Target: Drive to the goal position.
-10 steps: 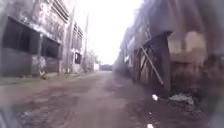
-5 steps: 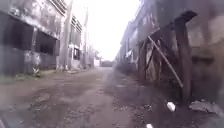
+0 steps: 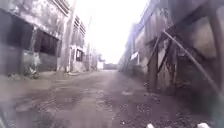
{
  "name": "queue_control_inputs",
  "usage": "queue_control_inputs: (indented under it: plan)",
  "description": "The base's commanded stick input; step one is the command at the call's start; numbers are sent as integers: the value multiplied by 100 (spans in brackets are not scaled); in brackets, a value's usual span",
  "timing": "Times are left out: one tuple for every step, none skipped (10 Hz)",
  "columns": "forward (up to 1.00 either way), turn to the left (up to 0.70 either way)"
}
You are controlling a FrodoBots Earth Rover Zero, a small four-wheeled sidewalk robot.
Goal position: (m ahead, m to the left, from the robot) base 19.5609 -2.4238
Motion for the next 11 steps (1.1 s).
queue_control_inputs:
  plan:
    - [100,0]
    - [100,0]
    - [100,0]
    - [100,0]
    - [100,0]
    - [100,0]
    - [100,0]
    - [100,0]
    - [100,0]
    - [100,0]
    - [100,0]
